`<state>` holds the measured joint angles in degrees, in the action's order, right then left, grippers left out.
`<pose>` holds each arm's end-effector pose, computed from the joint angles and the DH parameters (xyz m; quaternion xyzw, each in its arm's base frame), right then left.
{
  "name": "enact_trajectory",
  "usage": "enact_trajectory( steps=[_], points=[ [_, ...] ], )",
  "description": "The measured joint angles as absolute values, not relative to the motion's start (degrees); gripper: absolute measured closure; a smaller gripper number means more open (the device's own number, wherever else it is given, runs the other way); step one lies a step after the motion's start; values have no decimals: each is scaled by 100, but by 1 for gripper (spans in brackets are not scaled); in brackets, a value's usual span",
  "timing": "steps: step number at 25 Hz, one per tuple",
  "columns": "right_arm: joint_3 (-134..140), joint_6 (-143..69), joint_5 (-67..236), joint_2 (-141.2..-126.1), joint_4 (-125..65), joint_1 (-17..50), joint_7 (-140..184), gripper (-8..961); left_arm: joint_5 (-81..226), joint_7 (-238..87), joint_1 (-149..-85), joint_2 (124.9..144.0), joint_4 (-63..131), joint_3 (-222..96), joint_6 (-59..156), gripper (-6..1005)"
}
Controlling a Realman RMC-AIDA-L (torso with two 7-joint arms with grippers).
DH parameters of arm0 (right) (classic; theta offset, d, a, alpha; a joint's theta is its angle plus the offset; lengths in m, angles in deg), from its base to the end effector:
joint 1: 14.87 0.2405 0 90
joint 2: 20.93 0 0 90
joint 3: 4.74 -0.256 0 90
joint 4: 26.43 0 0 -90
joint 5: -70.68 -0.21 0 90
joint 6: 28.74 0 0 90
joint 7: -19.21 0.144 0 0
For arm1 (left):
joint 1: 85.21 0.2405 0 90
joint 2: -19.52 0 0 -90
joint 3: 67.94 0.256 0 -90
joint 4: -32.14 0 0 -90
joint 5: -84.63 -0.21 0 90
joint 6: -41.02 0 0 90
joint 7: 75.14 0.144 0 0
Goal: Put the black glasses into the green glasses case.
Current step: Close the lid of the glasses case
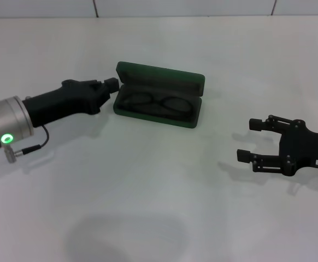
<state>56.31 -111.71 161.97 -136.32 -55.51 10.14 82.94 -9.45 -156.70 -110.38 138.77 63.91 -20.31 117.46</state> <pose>0.2763 0.3093 -0.0210 -0.9410 0.1524 0.2637 0.1475 -0.2824 0.3345 -0.0079 -0.8625 -0.3273 -0.3195 0.2163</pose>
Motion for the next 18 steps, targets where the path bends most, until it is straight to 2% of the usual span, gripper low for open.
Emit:
enact_trajectory(
  steps=[8,12,18],
  points=[
    [5625,-11163,16197,-13632,-5563,1016,8282,123,-529,-16590,-11263,13961,6933,-1699,11519,923],
    [5618,-11170,16195,-13633,-5588,994,8282,123,-297,-16908,-11498,13984,6987,-917,10410,922],
    [5617,-11164,16196,-13628,-5552,980,8279,124,203,-17542,-11512,13986,7781,1157,8166,921]
  ],
)
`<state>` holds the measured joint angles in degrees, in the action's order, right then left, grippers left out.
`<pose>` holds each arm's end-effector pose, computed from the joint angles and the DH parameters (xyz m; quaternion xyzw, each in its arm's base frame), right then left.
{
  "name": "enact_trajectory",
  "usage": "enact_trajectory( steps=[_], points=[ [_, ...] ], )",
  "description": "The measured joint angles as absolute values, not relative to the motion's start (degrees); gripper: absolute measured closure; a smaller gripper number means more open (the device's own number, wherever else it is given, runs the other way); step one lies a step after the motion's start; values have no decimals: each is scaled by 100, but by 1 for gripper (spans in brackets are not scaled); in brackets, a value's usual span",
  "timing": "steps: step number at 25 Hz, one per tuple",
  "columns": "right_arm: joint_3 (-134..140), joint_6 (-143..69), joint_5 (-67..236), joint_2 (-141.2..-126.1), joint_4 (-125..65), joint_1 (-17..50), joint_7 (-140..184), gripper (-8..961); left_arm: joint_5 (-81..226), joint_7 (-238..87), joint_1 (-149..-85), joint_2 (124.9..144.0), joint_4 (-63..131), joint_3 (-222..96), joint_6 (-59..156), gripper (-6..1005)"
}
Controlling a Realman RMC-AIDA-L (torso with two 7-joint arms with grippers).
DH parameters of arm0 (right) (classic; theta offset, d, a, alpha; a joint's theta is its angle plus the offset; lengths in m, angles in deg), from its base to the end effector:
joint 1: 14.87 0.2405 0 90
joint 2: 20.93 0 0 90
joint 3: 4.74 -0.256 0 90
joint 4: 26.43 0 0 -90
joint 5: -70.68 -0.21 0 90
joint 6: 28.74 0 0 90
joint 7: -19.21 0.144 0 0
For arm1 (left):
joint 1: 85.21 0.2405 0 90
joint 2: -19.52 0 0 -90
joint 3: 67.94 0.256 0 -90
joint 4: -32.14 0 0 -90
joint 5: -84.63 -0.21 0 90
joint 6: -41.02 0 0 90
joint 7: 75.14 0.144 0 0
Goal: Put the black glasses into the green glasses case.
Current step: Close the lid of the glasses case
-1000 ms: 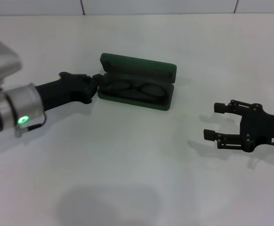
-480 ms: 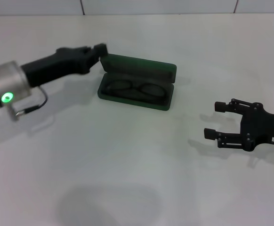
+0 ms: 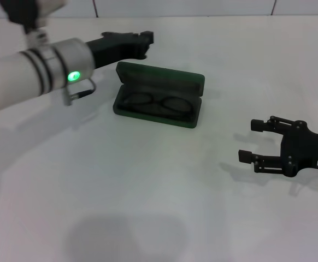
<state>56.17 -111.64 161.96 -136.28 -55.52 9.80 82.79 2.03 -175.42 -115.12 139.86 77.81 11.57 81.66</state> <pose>0.2785 0.3082 -0.0204 -0.9404 0.1543 0.2630 0.1504 -0.2062 0.4068 -0.0389 -0.8511 -0.3480 -0.2576 0.2968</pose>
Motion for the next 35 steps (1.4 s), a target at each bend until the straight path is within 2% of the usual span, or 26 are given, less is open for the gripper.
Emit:
enact_trajectory(
  steps=[7,12,16,26,35],
  points=[
    [5620,-11144,16225,-13629,-5573,934,8267,124,355,-18336,-11803,13986,8084,3049,5838,920],
    [5636,-11157,16237,-13633,-5587,940,8262,124,828,-18296,-12169,13998,7524,3274,5399,919],
    [5649,-11160,16244,-13633,-5587,955,8261,124,901,-18265,-12212,14007,7364,3306,5243,918],
    [5655,-11146,16245,-13633,-5585,957,8254,124,1045,-18185,-11980,13995,7362,3456,5336,917],
    [5651,-11127,16234,-13633,-5554,979,8198,124,1046,-17947,-11472,13992,7814,3452,5475,915]
  ],
)
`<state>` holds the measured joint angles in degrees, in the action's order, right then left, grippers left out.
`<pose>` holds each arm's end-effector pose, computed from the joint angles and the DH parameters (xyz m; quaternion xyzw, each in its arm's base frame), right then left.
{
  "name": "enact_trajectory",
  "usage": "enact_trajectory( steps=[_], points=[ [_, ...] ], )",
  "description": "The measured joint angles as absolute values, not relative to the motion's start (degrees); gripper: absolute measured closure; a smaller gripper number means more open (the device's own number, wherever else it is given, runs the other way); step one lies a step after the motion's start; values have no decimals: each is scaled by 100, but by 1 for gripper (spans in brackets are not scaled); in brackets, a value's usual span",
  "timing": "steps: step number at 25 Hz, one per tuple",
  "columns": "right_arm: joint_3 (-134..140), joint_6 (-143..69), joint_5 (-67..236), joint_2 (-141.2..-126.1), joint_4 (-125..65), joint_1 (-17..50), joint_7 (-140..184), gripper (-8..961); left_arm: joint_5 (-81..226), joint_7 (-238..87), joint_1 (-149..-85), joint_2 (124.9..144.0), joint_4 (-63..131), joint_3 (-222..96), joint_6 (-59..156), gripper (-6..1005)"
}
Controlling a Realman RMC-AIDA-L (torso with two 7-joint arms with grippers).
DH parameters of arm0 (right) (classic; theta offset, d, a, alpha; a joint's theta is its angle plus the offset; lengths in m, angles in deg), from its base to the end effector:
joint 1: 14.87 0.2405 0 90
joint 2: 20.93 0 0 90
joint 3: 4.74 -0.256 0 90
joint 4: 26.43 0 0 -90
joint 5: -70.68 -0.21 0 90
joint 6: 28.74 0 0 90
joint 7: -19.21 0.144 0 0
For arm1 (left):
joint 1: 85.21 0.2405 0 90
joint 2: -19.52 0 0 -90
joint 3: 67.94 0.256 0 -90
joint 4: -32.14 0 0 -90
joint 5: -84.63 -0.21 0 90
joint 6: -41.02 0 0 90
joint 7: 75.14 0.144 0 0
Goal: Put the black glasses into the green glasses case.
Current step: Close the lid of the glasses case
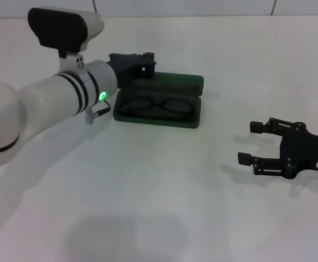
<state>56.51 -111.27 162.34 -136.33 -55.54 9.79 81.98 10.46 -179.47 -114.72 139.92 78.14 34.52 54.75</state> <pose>0.2793 0.3076 -0.0221 -0.9433 0.1476 0.2566 0.1504 -0.2102 0.4005 -0.0844 -0.8269 -0.3749 -0.1884 0.3744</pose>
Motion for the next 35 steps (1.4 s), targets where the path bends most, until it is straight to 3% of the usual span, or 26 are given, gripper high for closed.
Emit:
enact_trajectory(
  steps=[21,35],
  points=[
    [5640,-11155,16216,-13632,-5551,990,8196,124,3686,-15139,-10856,13952,7511,3248,6935,912],
    [5648,-11154,16199,-13632,-5552,962,8196,124,3743,-14717,-10674,13954,7285,3095,7503,909]
  ],
)
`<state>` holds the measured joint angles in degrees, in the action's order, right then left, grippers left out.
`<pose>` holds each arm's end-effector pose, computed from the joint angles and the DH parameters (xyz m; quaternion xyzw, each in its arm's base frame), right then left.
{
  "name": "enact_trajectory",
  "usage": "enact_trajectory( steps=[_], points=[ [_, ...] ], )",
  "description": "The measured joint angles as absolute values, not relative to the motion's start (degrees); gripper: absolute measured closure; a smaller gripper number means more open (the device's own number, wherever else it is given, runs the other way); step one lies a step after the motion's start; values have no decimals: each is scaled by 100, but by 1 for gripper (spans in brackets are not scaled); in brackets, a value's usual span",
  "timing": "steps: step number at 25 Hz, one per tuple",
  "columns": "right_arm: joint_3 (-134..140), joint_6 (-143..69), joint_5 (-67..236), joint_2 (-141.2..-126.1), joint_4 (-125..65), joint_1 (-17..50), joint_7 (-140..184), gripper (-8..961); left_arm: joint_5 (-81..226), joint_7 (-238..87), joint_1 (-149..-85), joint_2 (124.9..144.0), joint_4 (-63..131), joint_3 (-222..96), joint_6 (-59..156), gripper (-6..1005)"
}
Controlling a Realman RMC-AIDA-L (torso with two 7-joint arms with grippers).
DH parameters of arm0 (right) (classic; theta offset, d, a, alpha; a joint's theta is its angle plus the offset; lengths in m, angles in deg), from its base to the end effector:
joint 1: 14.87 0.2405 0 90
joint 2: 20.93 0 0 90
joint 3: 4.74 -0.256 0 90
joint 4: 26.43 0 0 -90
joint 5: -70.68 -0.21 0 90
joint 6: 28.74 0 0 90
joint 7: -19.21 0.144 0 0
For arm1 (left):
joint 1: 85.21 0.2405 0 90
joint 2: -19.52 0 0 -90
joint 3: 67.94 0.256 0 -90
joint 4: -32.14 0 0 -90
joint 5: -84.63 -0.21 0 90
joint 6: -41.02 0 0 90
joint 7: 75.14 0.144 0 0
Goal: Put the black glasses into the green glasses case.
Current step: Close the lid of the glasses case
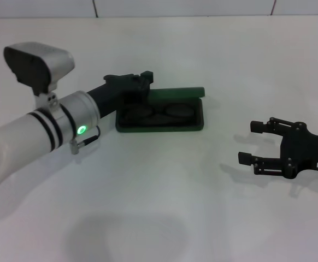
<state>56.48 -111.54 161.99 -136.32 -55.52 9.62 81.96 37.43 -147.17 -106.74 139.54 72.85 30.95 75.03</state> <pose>0.2793 0.3068 -0.0215 -0.9421 0.1486 0.2601 0.1508 -0.2433 0.3584 -0.0795 -0.8393 -0.3489 -0.2645 0.3223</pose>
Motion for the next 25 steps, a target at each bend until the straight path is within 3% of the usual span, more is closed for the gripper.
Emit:
enact_trajectory(
  steps=[25],
  points=[
    [5617,-11170,16196,-13633,-5552,992,8226,124,4443,-13351,-10621,13976,6466,2884,8655,905]
  ],
)
